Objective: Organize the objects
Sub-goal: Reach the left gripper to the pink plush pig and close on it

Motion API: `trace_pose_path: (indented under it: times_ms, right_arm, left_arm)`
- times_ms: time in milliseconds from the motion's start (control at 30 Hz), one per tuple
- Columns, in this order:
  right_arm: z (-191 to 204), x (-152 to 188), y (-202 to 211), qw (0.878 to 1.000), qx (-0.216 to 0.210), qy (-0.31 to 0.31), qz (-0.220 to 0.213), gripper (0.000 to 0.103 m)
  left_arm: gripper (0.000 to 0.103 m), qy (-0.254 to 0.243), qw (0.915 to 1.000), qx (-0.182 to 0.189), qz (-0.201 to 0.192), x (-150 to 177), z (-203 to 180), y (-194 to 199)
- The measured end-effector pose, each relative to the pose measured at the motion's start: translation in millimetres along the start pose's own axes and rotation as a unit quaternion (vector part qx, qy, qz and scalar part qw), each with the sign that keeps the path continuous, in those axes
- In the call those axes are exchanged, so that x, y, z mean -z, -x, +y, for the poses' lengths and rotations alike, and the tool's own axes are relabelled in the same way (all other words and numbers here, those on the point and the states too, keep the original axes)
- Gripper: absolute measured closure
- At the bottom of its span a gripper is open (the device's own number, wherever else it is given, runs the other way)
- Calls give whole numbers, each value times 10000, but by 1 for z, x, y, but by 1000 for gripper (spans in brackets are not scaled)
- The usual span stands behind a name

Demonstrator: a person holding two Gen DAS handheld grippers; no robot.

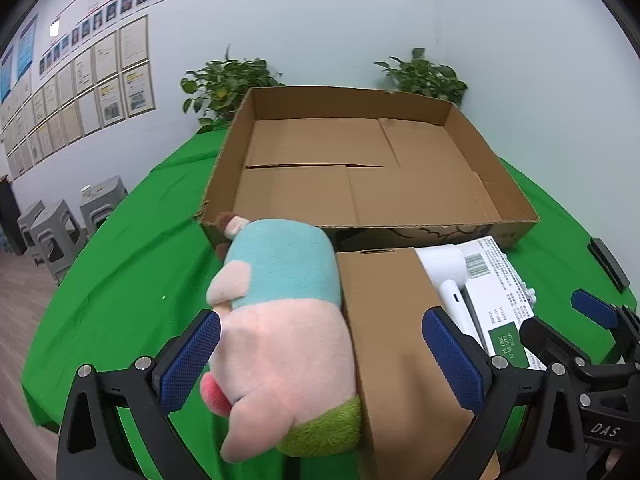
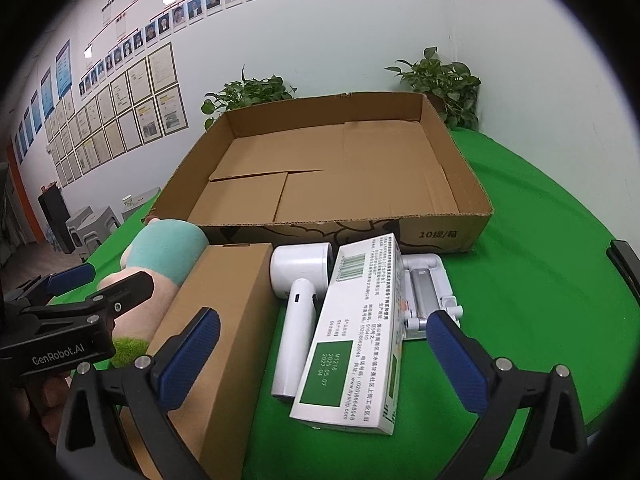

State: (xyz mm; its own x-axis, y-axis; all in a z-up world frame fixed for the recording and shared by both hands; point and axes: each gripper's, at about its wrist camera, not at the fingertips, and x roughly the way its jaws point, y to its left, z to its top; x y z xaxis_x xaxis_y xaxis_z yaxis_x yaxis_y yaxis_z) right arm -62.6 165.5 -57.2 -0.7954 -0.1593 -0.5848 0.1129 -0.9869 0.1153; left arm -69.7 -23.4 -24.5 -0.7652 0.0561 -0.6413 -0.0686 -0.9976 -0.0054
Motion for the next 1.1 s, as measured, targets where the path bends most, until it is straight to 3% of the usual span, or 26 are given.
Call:
trace_pose_path:
  times_ms: [367, 700, 967, 1100]
  right_arm:
    - [3, -3, -8, 9997, -111, 45, 214, 0]
    - [24, -11, -12, 9985, -333, 307, 292, 0]
    - [34, -18, -15, 9945, -836, 481, 400, 0]
    - [35, -17, -20, 9914, -1116, 389, 558, 0]
  left_arm:
    - [1, 74, 9998, 195, 69, 3, 8, -5]
    - [1, 435, 9988, 181, 166, 14, 43, -4]
    - [1, 773, 9958, 338, 354, 22, 64, -13]
    - [3, 949, 9919, 605, 596, 30, 73, -25]
